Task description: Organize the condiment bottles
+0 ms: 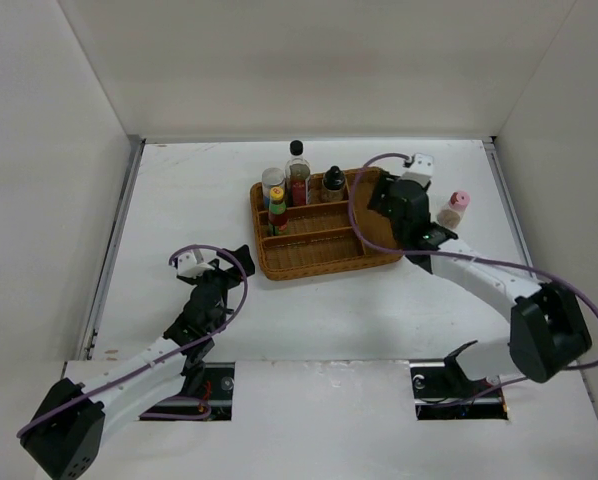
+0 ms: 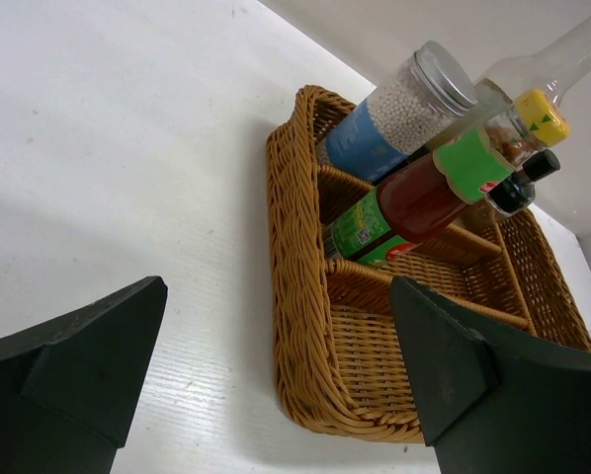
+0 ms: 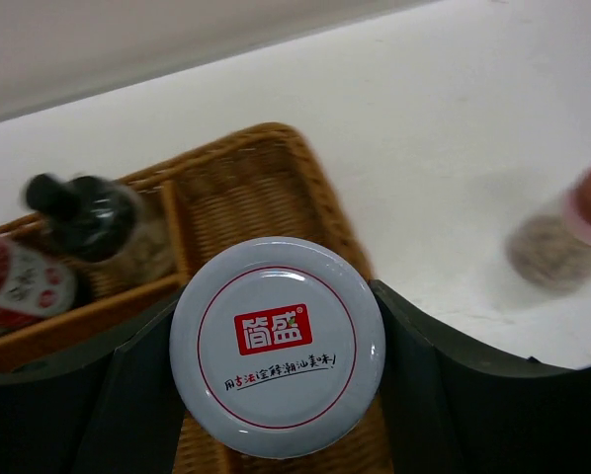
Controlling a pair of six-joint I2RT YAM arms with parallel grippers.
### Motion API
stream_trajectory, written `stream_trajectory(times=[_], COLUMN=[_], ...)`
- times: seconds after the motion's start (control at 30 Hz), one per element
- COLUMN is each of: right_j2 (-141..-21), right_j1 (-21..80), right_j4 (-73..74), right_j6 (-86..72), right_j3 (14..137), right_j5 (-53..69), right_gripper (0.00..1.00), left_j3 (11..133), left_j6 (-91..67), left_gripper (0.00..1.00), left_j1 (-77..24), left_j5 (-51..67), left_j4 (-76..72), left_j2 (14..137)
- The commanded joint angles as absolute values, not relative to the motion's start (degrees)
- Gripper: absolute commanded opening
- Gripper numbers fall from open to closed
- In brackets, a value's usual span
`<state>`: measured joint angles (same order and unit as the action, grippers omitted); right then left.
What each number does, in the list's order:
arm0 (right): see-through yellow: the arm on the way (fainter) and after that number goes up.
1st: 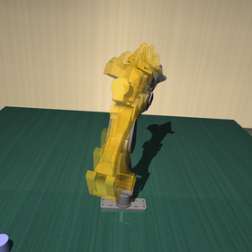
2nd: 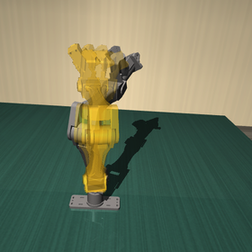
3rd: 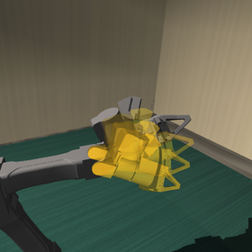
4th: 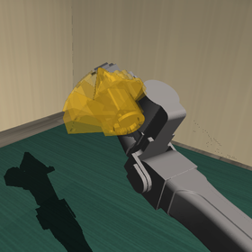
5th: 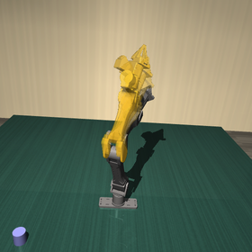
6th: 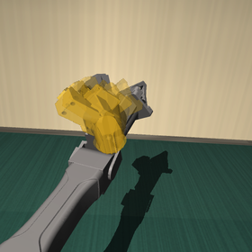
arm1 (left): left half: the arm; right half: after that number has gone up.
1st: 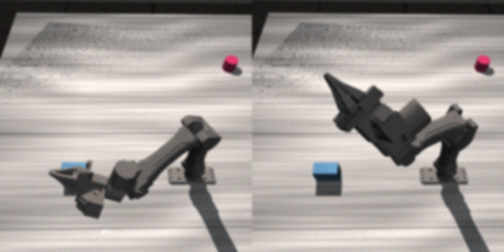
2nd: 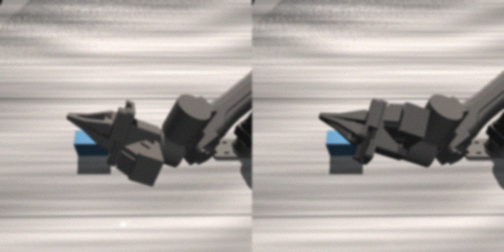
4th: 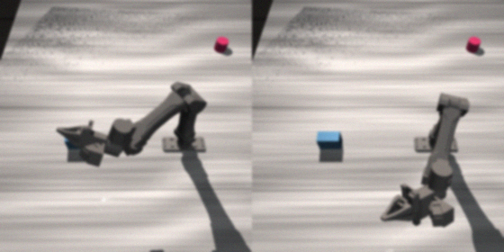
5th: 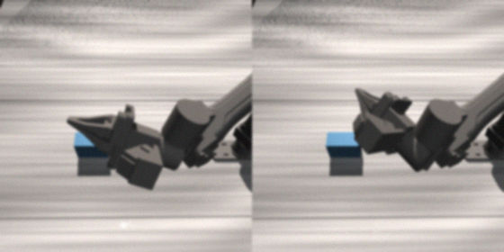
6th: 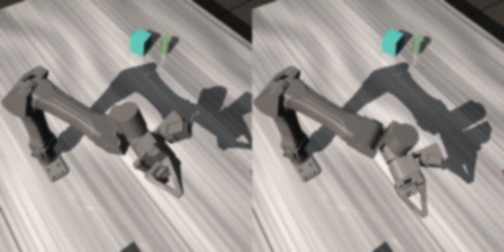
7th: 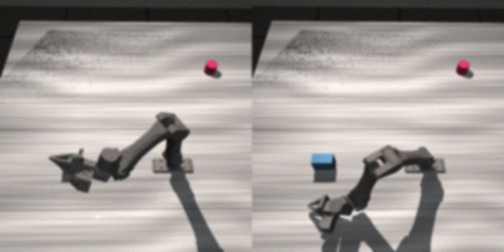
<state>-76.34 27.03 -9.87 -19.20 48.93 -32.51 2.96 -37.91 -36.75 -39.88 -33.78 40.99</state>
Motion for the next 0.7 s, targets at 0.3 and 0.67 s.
stream_trajectory(times=[0.3,0.67], right_j2=[-94.38,-101.68], right_j1=[37.13,37.57], right_j4=[-18.72,-19.95], right_j6=[-20.83,-21.53], right_j3=[64.68,62.93], right_j5=[-25.23,-27.24], right_gripper=[0.60,0.63], left_j3=[0.62,0.88], left_j6=[-37.97,-38.06], left_gripper=[1.00,1.00], left_j1=[-35.81,-35.81], left_j5=[-38.59,-38.32], left_j4=[-35.95,-36.12], left_j2=[40.78,41.75])
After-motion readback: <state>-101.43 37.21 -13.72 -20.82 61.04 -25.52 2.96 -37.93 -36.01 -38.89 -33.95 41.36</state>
